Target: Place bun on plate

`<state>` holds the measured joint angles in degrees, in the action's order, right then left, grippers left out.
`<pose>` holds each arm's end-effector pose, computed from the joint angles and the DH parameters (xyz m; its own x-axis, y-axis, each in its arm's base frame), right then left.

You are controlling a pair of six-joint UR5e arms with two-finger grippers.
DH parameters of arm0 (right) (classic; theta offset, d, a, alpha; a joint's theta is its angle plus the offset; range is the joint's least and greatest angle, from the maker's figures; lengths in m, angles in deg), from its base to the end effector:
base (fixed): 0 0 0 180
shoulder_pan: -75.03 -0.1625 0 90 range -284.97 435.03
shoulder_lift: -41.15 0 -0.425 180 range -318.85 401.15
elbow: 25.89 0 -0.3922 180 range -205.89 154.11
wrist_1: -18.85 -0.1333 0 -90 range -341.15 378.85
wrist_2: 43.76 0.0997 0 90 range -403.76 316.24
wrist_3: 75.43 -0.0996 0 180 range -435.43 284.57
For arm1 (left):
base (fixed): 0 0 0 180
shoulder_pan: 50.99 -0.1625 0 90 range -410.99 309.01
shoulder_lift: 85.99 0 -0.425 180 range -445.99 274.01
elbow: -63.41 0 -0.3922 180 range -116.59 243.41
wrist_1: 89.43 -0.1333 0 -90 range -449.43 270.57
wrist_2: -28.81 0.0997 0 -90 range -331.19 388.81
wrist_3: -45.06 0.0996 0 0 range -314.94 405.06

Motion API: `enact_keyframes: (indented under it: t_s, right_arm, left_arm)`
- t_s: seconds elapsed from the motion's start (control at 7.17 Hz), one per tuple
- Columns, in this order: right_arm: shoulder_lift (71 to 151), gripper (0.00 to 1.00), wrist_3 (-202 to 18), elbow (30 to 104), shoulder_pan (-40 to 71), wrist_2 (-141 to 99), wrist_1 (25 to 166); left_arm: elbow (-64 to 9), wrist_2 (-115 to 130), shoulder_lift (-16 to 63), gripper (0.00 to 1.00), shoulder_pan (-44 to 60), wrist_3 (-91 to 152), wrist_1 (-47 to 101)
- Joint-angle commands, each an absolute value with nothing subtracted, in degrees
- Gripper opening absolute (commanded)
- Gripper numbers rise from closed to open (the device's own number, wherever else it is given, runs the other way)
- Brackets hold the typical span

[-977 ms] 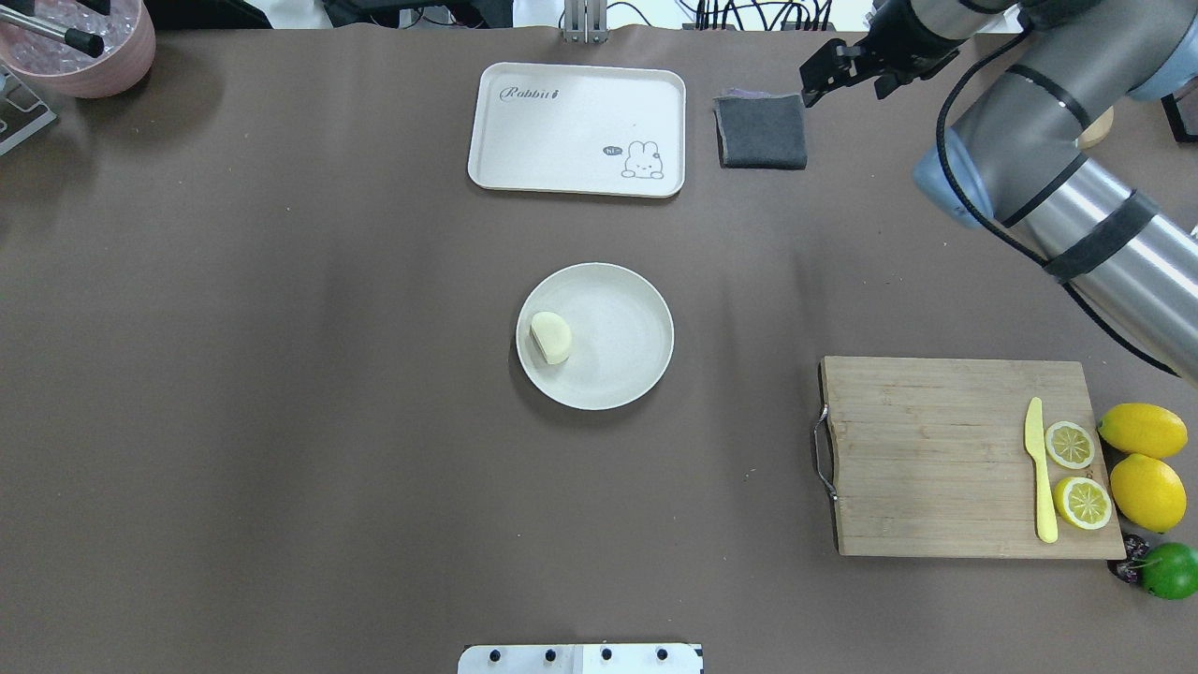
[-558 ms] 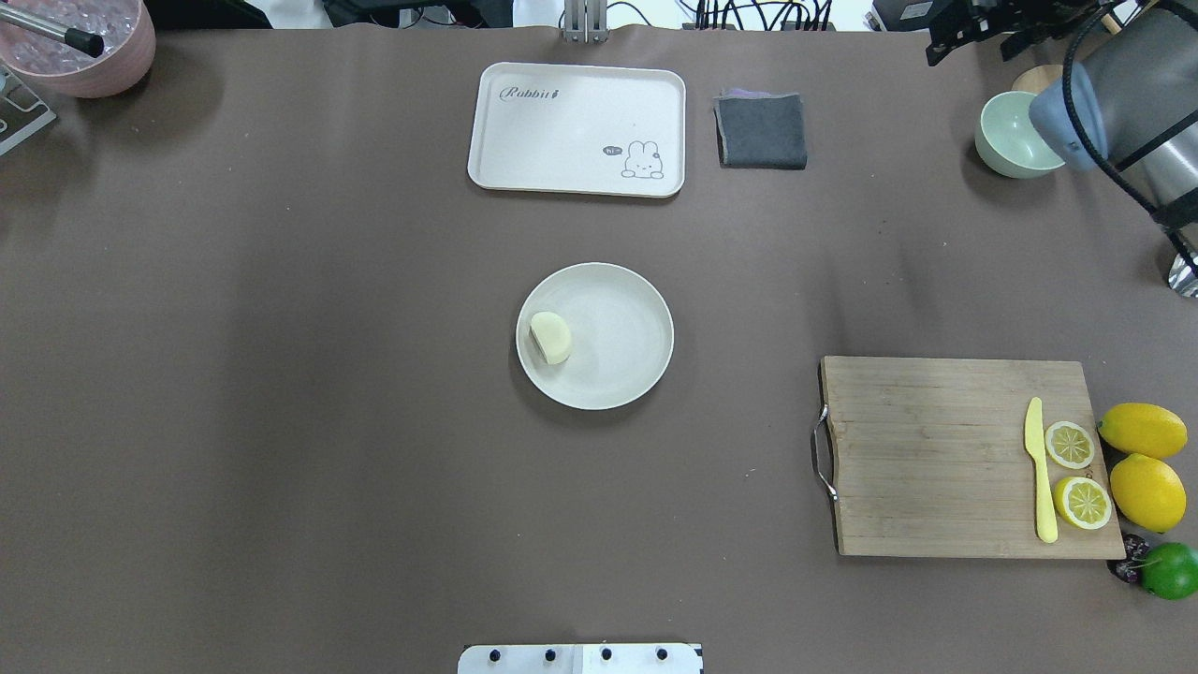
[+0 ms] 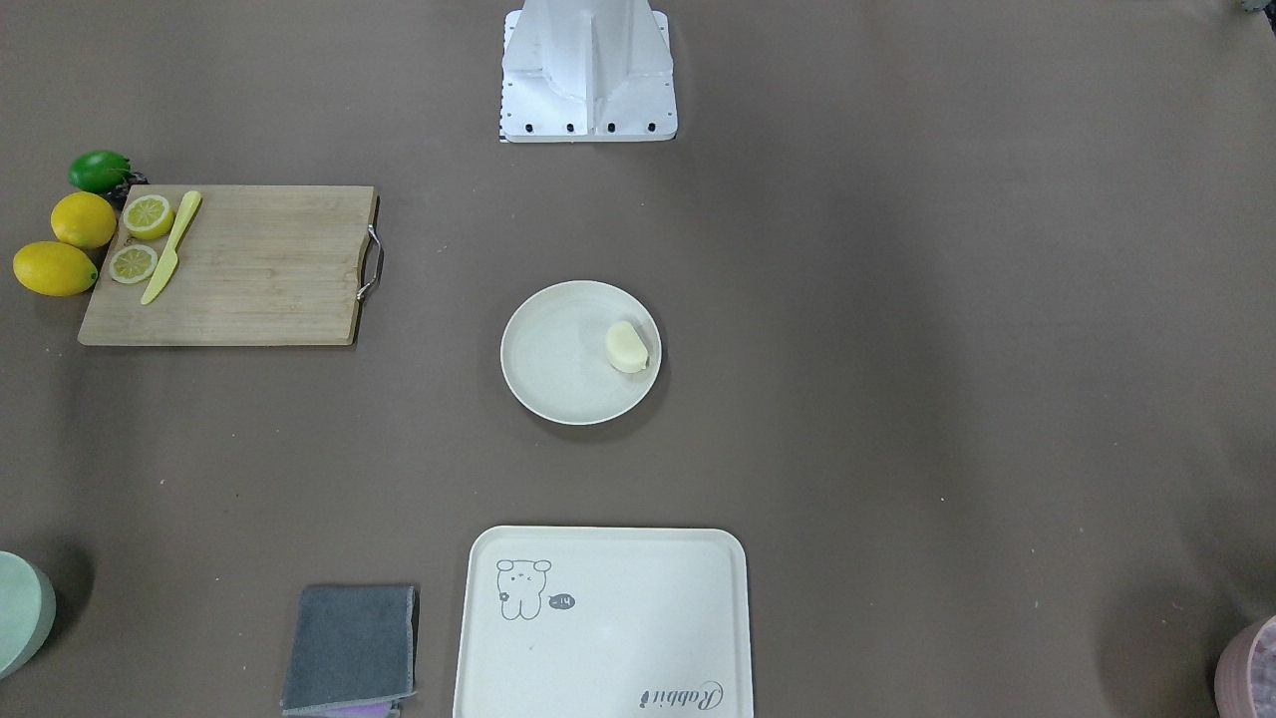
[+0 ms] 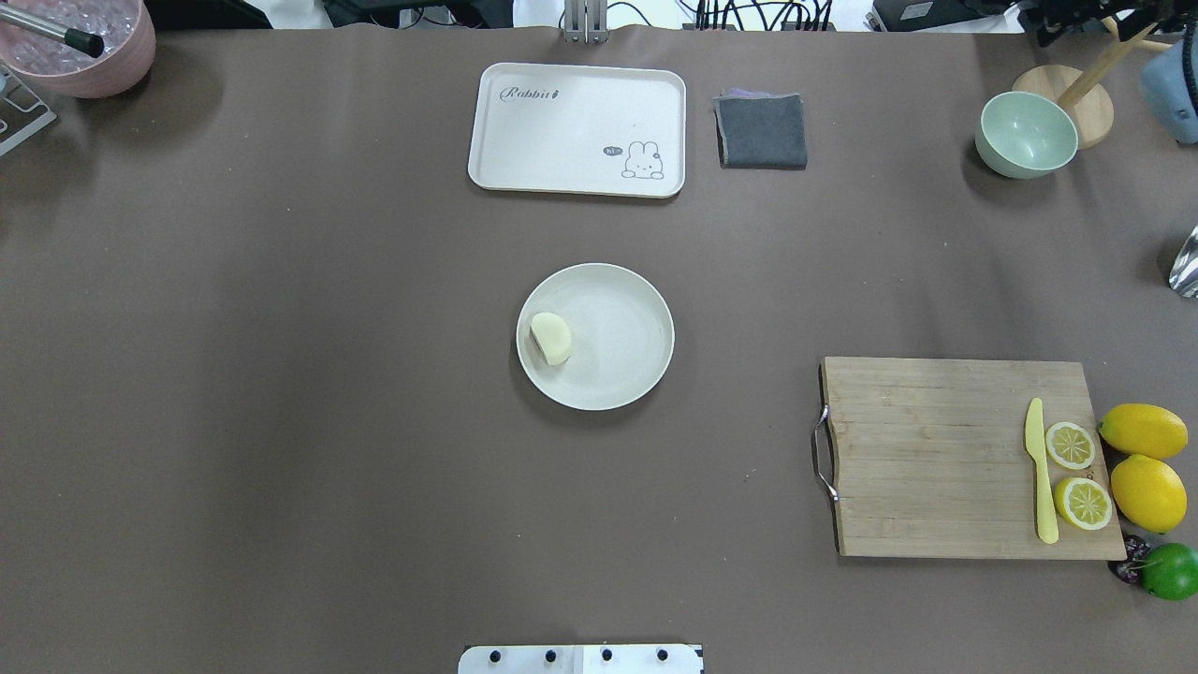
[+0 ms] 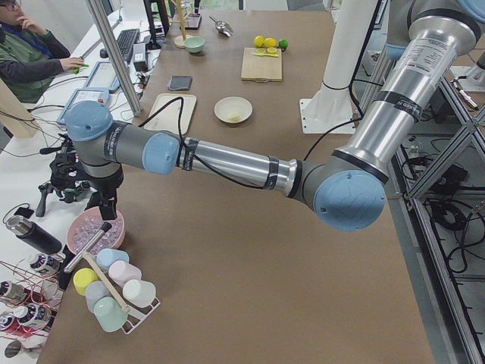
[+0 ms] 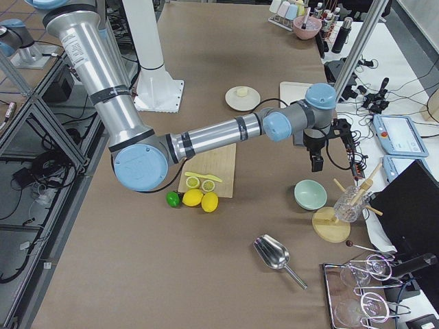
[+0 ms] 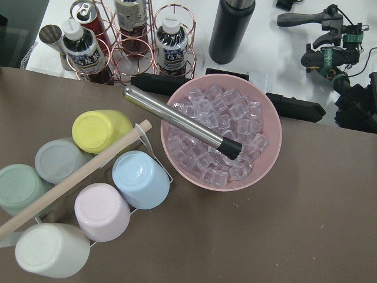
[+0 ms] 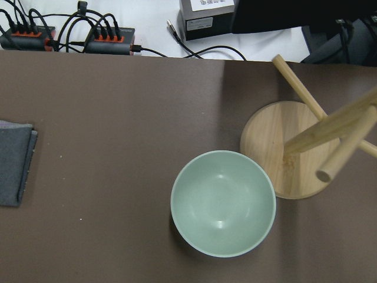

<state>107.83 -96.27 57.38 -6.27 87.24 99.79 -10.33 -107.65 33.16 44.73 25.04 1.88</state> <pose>-0.0336 -0.6691 0.4654 0.7056 -0.0520 0.7067 -0.1227 0.9733 0.1942 -0.1308 -0.6932 0.4882 0.6276 -0.2285 -0.7443 0.3315 0.9434 -0.0101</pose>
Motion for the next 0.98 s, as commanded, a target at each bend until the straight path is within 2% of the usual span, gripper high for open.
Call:
enact_keyframes:
  t_s: [0.0, 0.28, 0.84]
  right_arm:
    - [113.9, 1.00, -91.3, 60.6, -9.6, 89.3, 99.9]
    - [117.1, 1.00, -91.2, 61.3, -9.9, 89.4, 99.7]
    - [118.6, 1.00, -90.1, 61.3, -11.0, 89.5, 99.2]
  left_arm:
    - [-10.2, -107.6, 32.8, 0.98, 44.4, 24.5, -1.0]
    - [-10.5, -107.9, 32.5, 0.98, 43.9, 24.1, -2.3]
    - [-10.9, -108.0, 32.5, 0.98, 40.8, 24.9, -2.7]
